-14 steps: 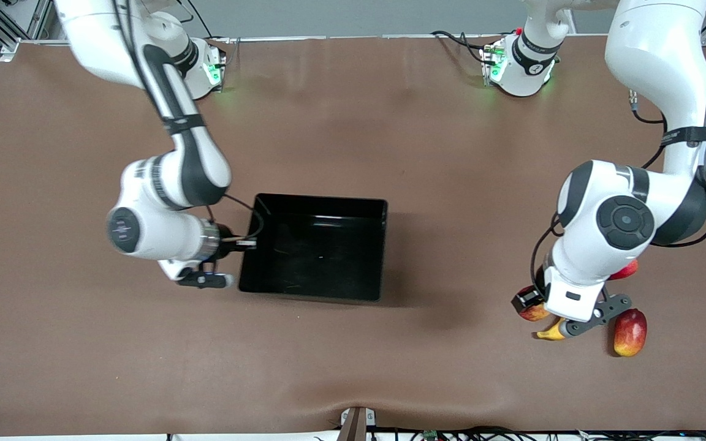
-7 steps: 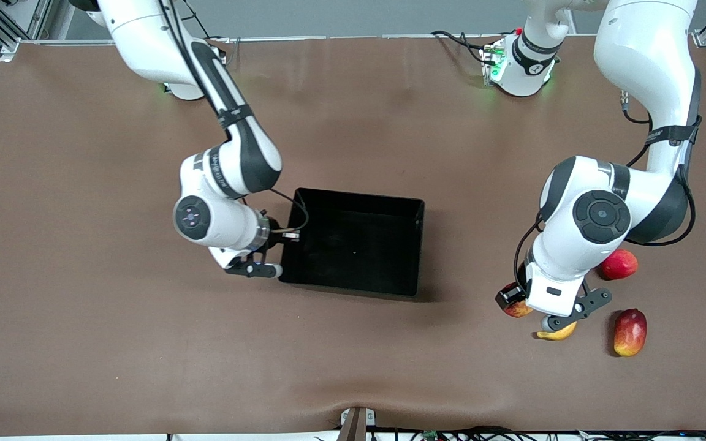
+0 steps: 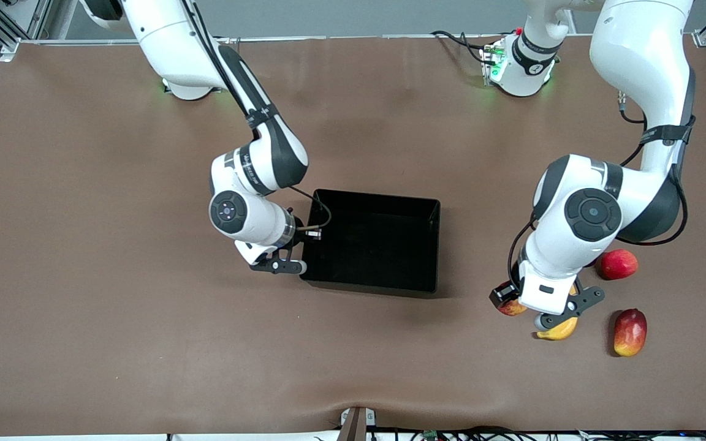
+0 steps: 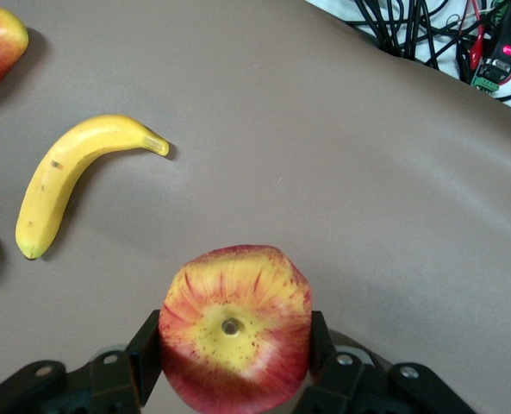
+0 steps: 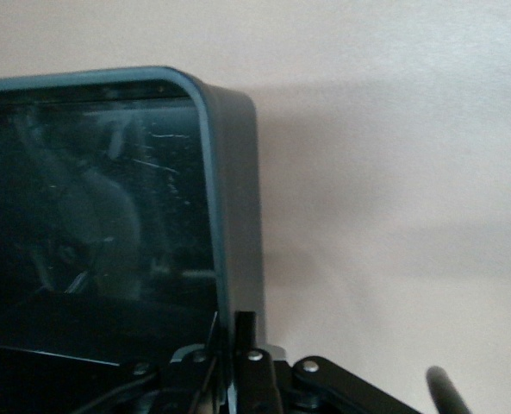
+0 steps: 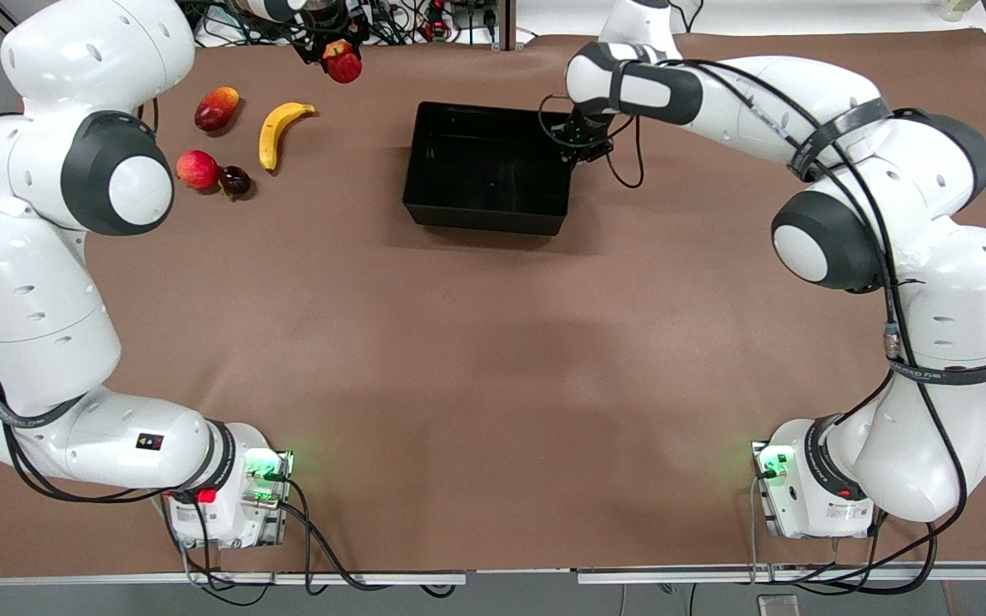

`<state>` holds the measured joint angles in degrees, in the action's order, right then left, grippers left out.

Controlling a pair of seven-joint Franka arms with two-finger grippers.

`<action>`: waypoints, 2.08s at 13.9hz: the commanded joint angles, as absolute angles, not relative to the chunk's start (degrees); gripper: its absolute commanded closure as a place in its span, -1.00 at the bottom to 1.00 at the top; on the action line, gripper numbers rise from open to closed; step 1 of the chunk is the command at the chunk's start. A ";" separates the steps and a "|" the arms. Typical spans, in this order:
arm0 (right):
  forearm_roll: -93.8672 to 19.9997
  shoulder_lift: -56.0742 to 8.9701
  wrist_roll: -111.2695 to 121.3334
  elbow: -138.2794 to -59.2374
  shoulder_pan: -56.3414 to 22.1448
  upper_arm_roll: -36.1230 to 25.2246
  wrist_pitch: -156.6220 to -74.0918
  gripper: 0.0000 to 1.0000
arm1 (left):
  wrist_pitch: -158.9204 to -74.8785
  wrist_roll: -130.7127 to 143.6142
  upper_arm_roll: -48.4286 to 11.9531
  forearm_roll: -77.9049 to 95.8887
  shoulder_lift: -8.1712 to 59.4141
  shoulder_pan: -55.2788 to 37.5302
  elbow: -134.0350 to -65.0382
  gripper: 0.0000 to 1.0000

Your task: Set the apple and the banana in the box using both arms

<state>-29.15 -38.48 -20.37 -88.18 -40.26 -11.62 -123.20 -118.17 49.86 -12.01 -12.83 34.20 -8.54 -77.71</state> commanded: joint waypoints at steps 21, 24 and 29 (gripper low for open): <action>-21.18 -28.22 -10.49 -65.21 -30.77 -38.91 -77.54 -1.00 | -117.60 62.58 -11.95 -14.68 39.02 -29.53 -85.86 1.00; -21.18 -25.33 -7.47 -67.14 -30.85 -45.68 -75.50 -1.00 | -118.21 62.40 -11.87 -14.76 40.51 -29.97 -86.22 1.00; -21.09 -22.68 -3.87 -69.87 -31.38 -53.08 -74.53 -1.00 | -118.56 62.75 -11.86 -16.87 42.89 -30.50 -86.05 0.89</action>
<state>-21.51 -24.31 -4.12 -67.73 -29.99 -51.63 -74.62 -117.91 61.82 -12.26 -14.75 42.40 -29.97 -86.07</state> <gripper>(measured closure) 0.000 0.317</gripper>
